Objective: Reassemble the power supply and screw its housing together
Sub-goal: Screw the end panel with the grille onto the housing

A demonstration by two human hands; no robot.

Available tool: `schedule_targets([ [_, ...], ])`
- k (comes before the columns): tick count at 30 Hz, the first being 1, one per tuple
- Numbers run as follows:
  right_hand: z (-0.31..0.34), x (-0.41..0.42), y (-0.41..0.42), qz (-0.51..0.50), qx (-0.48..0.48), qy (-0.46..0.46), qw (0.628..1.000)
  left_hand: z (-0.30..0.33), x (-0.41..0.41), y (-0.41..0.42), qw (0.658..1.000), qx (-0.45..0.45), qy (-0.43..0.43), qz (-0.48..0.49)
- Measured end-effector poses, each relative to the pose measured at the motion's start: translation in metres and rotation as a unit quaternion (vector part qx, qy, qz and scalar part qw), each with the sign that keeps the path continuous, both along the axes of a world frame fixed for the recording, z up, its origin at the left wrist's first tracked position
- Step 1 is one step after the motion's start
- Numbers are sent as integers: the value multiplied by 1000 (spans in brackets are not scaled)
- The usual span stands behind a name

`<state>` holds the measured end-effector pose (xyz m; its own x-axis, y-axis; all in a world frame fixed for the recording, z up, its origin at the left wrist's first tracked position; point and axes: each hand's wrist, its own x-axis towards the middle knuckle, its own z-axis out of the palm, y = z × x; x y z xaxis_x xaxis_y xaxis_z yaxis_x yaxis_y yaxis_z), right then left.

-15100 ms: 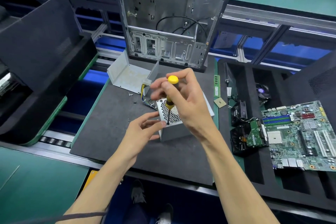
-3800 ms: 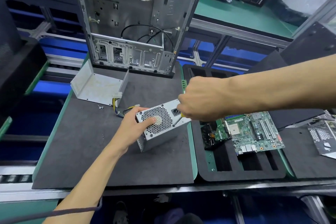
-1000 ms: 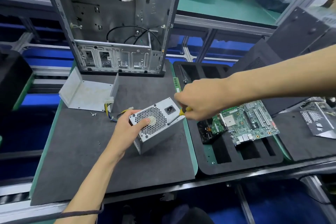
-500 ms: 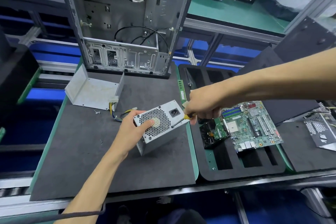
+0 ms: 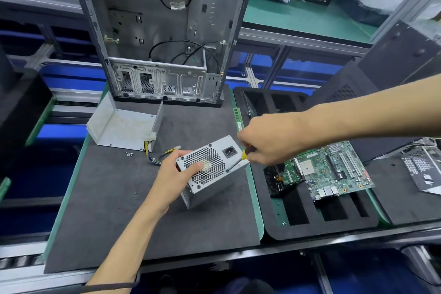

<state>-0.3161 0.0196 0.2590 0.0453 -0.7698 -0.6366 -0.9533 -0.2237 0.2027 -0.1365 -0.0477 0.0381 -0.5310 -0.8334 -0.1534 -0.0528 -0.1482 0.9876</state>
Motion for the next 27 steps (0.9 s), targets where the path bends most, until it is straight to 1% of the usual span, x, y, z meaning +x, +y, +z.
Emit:
schedule_targets([
  [1, 1, 2, 0, 128, -27, 62, 990, 0, 0, 0, 1000, 1, 1, 0],
  [2, 2, 3, 1, 227, -41, 98, 968, 0, 0, 0, 1000, 2, 2, -1],
  [3, 3, 5, 1, 290, -42, 111, 950, 0, 0, 0, 1000, 2, 3, -2],
  [4, 4, 6, 1, 321, -36, 114, 940, -1, 0, 0, 1000, 0, 4, -3],
  [5, 2, 7, 1, 316, -35, 106, 942, -1, -1, 0, 1000, -2, 5, -3],
  [6, 0, 8, 1, 277, -38, 89, 956, -1, -1, 0, 1000, -3, 5, -3],
  [7, -1, 9, 2, 203, -40, 68, 976, -2, 0, -1, 1000, -3, 4, -3],
  [8, -3, 9, 1, 97, -30, 38, 994, -2, 0, -1, 1000, -1, 3, -3],
  [9, -6, 8, -1, -36, -9, -7, 999, -3, 0, -2, 1000, -1, 1, -1],
  [10, -9, 4, -4, -185, 22, -63, 980, -4, -1, -2, 1000, -3, 0, 1],
  [11, -12, 1, -7, -329, 59, -123, 934, -4, -1, -3, 1000, -6, -2, 2],
  [12, -14, -2, -11, -438, 92, -171, 878, -4, -2, -3, 1000, -9, -3, 4],
  [13, -14, -4, -13, -506, 114, -204, 830, -5, -2, -3, 1000, -10, -2, 5],
  [14, -14, -6, -13, -541, 130, -224, 800, -5, -2, -3, 1000, -10, -1, 5],
  [15, -14, -7, -13, -559, 145, -234, 782, -5, -2, -3, 1000, -8, 0, 5],
  [16, -14, -7, -13, -565, 155, -241, 774, -5, -2, -3, 1000, -7, 1, 5],
  [17, -14, -7, -12, -561, 159, -245, 775, -6, -3, -3, 1000, -5, 2, 4],
  [18, -14, -7, -12, -545, 156, -245, 787, -6, -3, -3, 1000, -3, 3, 4],
  [20, -13, -7, -12, -493, 134, -235, 827, -5, -3, -2, 1000, -2, 5, 1],
  [21, -12, -7, -12, -457, 116, -222, 854, -4, -3, -2, 1000, -3, 6, 0],
  [22, -10, -6, -12, -388, 96, -191, 896, -3, -2, -1, 1000, -4, 7, -3],
  [23, -7, -4, -10, -279, 72, -137, 948, -3, -2, 0, 1000, -5, 8, -5],
  [24, -5, -2, -9, -139, 40, -68, 987, -2, -2, 0, 1000, -5, 7, -5],
  [25, -3, -1, -8, 14, 1, 0, 1000, -2, -2, 0, 1000, -4, 6, -3],
  [26, -3, 1, -6, 157, -30, 60, 985, -2, -2, -1, 1000, -3, 5, -1],
  [27, -2, 4, -5, 269, -48, 99, 957, -1, -1, 0, 1000, -2, 5, 1],
])
